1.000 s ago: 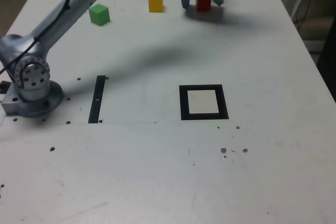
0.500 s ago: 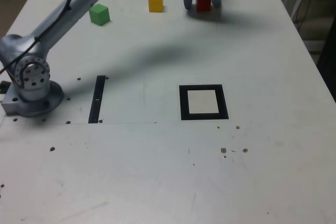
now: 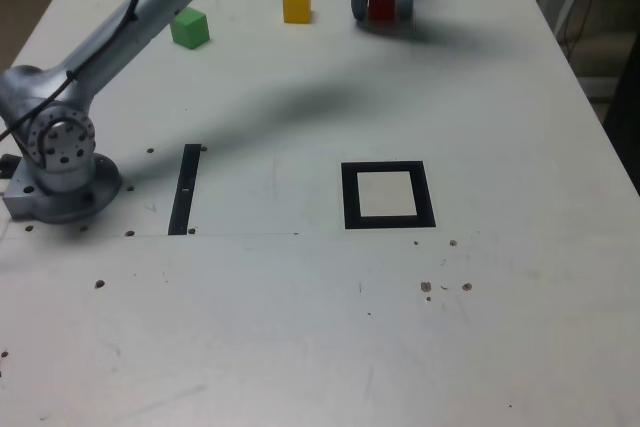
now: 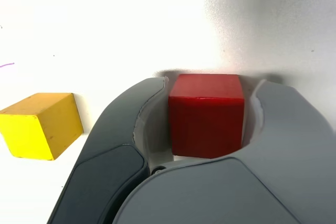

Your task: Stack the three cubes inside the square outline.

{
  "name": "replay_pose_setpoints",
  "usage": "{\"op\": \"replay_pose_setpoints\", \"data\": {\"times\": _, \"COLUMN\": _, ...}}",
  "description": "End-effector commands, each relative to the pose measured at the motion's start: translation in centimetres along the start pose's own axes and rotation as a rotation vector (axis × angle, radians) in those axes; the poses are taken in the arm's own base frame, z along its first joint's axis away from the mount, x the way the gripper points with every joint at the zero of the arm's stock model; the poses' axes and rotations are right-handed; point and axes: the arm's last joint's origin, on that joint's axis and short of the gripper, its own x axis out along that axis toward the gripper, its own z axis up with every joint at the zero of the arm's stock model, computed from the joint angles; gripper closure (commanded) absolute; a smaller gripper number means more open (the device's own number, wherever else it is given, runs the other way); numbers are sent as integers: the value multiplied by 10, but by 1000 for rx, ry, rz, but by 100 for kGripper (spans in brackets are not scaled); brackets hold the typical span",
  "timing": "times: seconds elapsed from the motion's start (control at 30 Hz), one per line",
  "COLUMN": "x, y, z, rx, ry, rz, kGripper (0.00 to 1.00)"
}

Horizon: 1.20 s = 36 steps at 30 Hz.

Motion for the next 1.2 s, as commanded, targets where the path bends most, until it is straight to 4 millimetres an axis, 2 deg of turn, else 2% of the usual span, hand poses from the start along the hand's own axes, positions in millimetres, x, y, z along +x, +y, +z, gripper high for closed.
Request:
{"op": "replay_pose_setpoints", "data": {"times": 0.0, "x": -4, "y": 2, "z": -2, "rx": -7, "ry": -6, "rz": 8, "kGripper": 62}}
{"op": "replay_pose_setpoints", "data": {"times": 0.07, "x": -8, "y": 3, "z": -2, "rx": -12, "ry": -17, "rz": 18, "kGripper": 70}}
{"op": "replay_pose_setpoints", "data": {"times": 0.17, "x": -12, "y": 3, "z": -3, "rx": -16, "ry": -33, "rz": 25, "kGripper": 75}}
{"op": "replay_pose_setpoints", "data": {"times": 0.33, "x": -25, "y": -3, "z": -5, "rx": -2, "ry": -41, "rz": 22, "kGripper": 75}}
{"op": "replay_pose_setpoints", "data": {"times": 0.57, "x": -68, "y": -30, "z": -14, "rx": 39, "ry": -43, "rz": 22, "kGripper": 75}}
{"op": "replay_pose_setpoints", "data": {"times": 0.87, "x": -122, "y": -88, "z": -33, "rx": 66, "ry": -32, "rz": 18, "kGripper": 75}}
{"op": "replay_pose_setpoints", "data": {"times": 1.0, "x": -132, "y": -127, "z": -34, "rx": 70, "ry": -28, "rz": 20, "kGripper": 75}}
{"op": "replay_pose_setpoints", "data": {"times": 1.17, "x": -135, "y": -182, "z": -41, "rx": 70, "ry": -6, "rz": 13, "kGripper": 75}}
